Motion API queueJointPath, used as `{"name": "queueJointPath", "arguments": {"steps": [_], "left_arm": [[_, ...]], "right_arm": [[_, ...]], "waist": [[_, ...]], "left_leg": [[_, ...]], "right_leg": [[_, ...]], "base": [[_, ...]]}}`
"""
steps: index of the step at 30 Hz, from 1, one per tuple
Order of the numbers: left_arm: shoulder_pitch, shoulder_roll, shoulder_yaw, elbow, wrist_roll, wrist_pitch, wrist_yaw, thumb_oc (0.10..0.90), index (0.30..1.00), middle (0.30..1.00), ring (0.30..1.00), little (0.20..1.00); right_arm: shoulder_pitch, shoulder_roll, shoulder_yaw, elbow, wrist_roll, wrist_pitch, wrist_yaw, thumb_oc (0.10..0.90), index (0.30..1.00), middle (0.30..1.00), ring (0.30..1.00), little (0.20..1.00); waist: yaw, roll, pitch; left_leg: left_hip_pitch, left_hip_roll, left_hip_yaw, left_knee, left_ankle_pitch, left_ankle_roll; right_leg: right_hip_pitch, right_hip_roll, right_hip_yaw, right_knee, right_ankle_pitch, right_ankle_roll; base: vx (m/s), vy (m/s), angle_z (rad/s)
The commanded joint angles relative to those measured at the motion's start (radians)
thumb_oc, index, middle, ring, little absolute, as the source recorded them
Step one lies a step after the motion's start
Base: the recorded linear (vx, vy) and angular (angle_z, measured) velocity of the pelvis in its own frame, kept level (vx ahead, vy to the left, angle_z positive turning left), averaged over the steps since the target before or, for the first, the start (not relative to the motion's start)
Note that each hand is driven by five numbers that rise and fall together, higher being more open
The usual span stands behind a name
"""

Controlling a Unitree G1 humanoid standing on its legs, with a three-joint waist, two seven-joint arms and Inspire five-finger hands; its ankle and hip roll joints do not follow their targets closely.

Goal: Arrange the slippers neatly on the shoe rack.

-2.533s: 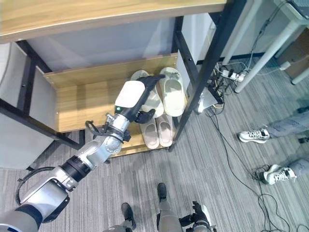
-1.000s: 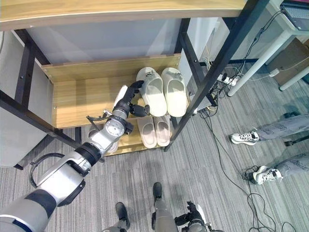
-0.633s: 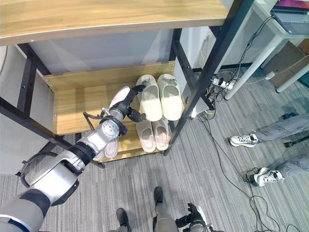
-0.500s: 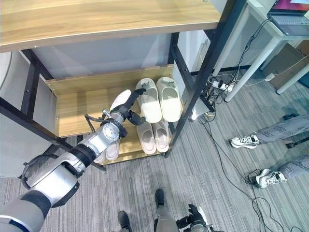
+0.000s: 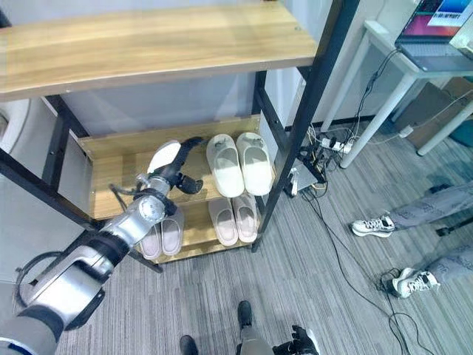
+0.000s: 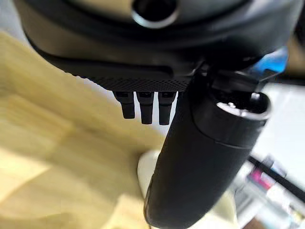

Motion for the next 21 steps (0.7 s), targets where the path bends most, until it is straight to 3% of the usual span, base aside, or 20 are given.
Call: {"name": "queueJointPath", "arguments": {"steps": [1, 6, 7, 10, 11, 13, 14, 17, 21], "left_arm": [[-0.040, 0.014, 0.092, -0.067, -0.068, -0.117, 0.042, 0.800, 0.900, 0.900, 0.900, 0.900], [0.302, 0.000, 0.211, -0.367, -0.339, -0.199, -0.108, 0.800, 0.900, 0.900, 0.900, 0.900], [0.454, -0.014, 0.247, -0.479, -0.450, -0.218, -0.171, 0.800, 0.900, 0.900, 0.900, 0.900], [0.600, -0.030, 0.282, -0.604, -0.608, -0.199, -0.247, 0.800, 0.900, 0.900, 0.900, 0.900], [0.693, -0.030, 0.292, -0.667, -0.723, -0.173, -0.313, 0.800, 0.900, 0.900, 0.900, 0.900], [0.717, -0.020, 0.289, -0.676, -0.748, -0.161, -0.347, 0.800, 0.900, 0.900, 0.900, 0.900], [0.808, -0.014, 0.290, -0.682, -0.817, -0.126, -0.404, 0.800, 0.900, 0.900, 0.900, 0.900], [0.872, -0.012, 0.305, -0.655, -0.813, -0.119, -0.420, 0.800, 0.900, 0.900, 0.900, 0.900], [0.953, -0.032, 0.344, -0.464, -0.756, -0.121, -0.407, 0.800, 0.900, 0.900, 0.900, 0.900]], "right_arm": [[0.013, 0.012, -0.017, 0.016, 0.016, -0.016, 0.010, 0.800, 0.900, 0.900, 0.900, 0.900], [0.037, 0.032, -0.039, 0.001, -0.019, 0.005, 0.022, 0.800, 0.900, 0.900, 0.900, 0.900], [0.037, 0.035, -0.050, -0.014, -0.028, 0.008, 0.026, 0.800, 0.900, 0.900, 0.900, 0.900], [0.016, 0.023, -0.068, -0.029, -0.026, 0.013, 0.026, 0.800, 0.900, 0.900, 0.900, 0.900], [0.010, 0.014, -0.068, -0.035, -0.044, 0.017, 0.027, 0.800, 0.900, 0.900, 0.900, 0.900], [0.015, 0.015, -0.062, -0.038, -0.057, 0.016, 0.028, 0.800, 0.900, 0.900, 0.900, 0.900], [0.017, 0.024, -0.070, -0.045, -0.060, 0.016, 0.030, 0.800, 0.900, 0.900, 0.900, 0.900], [0.022, 0.031, -0.082, -0.048, -0.048, 0.012, 0.029, 0.800, 0.900, 0.900, 0.900, 0.900], [0.028, 0.036, -0.114, -0.050, -0.011, -0.001, 0.030, 0.800, 0.900, 0.900, 0.900, 0.900]], "waist": [[0.024, 0.061, -0.055], [0.062, 0.059, -0.080], [0.082, 0.054, -0.091], [0.112, 0.040, -0.114], [0.133, 0.021, -0.131], [0.138, 0.019, -0.140], [0.148, 0.010, -0.157], [0.154, 0.007, -0.165], [0.158, 0.009, -0.163]], "left_leg": [[-0.025, 0.024, -0.162, -0.004, -0.040, -0.019], [0.030, 0.019, -0.174, -0.004, -0.046, -0.018], [0.052, 0.018, -0.184, -0.004, -0.054, -0.014], [0.079, 0.014, -0.206, -0.004, -0.061, -0.010], [0.104, 0.013, -0.225, -0.004, -0.071, -0.005], [0.110, 0.012, -0.231, -0.004, -0.074, -0.004], [0.127, 0.011, -0.234, -0.004, -0.082, -0.003], [0.135, 0.010, -0.234, -0.004, -0.085, -0.002], [0.144, 0.009, -0.231, -0.004, -0.086, 0.000]], "right_leg": [[0.057, 0.031, -0.059, 0.088, -0.187, 0.068], [0.120, 0.031, -0.086, 0.101, -0.204, 0.064], [0.143, 0.031, -0.098, 0.109, -0.216, 0.063], [0.184, 0.028, -0.118, 0.113, -0.228, 0.063], [0.218, 0.029, -0.130, 0.111, -0.241, 0.063], [0.230, 0.029, -0.133, 0.106, -0.242, 0.063], [0.253, 0.029, -0.132, 0.090, -0.244, 0.061], [0.265, 0.029, -0.128, 0.076, -0.241, 0.061], [0.275, 0.028, -0.116, 0.064, -0.238, 0.059]], "base": [[-0.03, 0.022, 0.19], [-0.07, 0.050, 0.13], [-0.11, 0.081, 0.01], [-0.07, 0.042, 0.30], [-0.07, 0.004, 0.56], [-0.05, 0.000, 0.41], [-0.03, 0.004, 0.24], [-0.02, 0.010, 0.02], [-0.03, 0.013, -0.08]]}}
